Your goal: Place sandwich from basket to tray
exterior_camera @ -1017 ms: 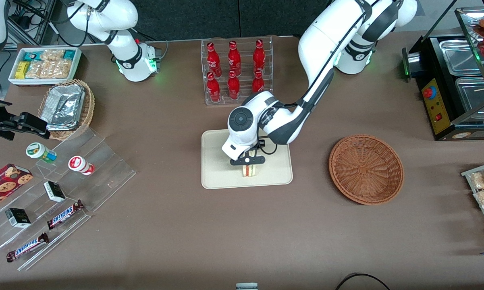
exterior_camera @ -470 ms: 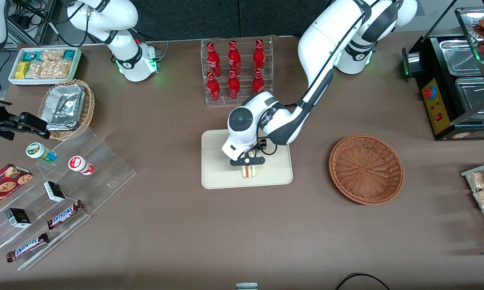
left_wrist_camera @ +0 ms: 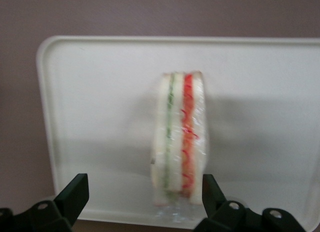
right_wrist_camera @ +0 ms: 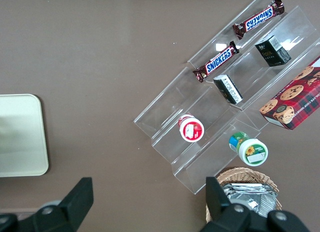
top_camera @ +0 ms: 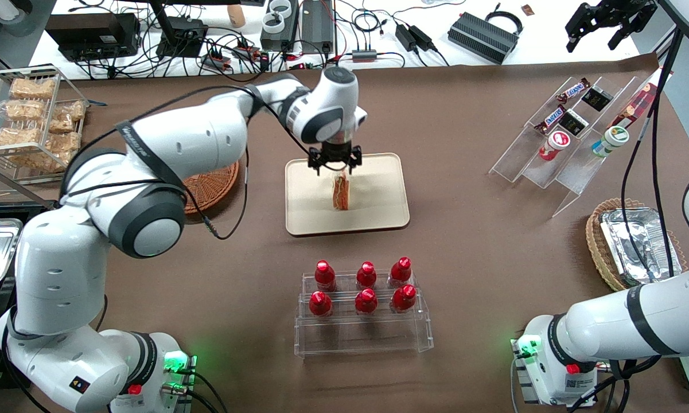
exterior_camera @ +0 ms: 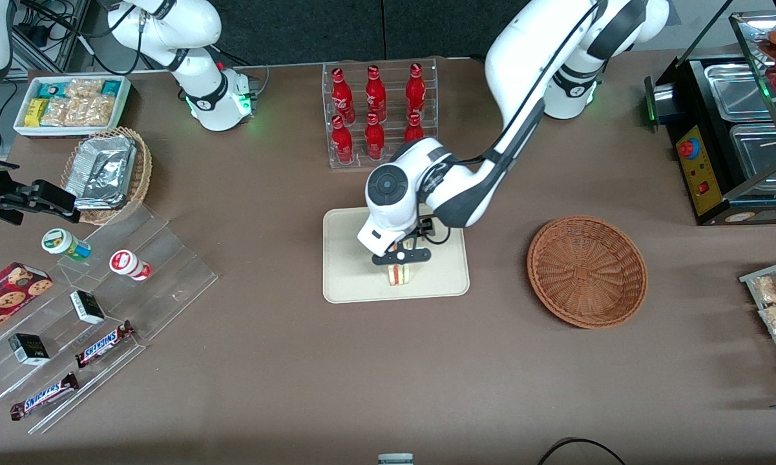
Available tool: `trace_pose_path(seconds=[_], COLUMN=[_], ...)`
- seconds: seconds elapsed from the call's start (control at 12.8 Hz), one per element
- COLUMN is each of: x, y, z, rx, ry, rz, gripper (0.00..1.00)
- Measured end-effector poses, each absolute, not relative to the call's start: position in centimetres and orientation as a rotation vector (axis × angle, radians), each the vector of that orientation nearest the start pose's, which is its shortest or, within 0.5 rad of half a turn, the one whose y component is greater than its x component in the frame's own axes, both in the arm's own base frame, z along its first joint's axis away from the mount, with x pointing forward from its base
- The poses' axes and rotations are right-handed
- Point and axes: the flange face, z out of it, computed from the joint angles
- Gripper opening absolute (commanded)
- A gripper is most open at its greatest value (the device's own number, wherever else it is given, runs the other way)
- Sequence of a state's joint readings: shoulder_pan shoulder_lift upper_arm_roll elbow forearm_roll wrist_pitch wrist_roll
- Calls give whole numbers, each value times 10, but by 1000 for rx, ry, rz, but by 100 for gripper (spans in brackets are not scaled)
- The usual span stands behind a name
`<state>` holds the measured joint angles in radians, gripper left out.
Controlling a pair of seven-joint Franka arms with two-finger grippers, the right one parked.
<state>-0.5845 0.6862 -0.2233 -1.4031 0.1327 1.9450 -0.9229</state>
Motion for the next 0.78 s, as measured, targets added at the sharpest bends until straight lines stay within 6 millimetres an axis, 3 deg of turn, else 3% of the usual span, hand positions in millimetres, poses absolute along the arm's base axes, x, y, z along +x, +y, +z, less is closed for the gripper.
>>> trace_pose_path(seconds=[0.16, 0.39, 0.55, 0.78], x=[553, 600, 619, 633], y=[-438, -352, -299, -244], z=[322, 342, 355, 385], rx=[-3031, -3003, -2989, -3013], ry=[-255, -299, -278, -240], rz=[160, 215, 266, 303], gripper=[100, 100, 100, 100])
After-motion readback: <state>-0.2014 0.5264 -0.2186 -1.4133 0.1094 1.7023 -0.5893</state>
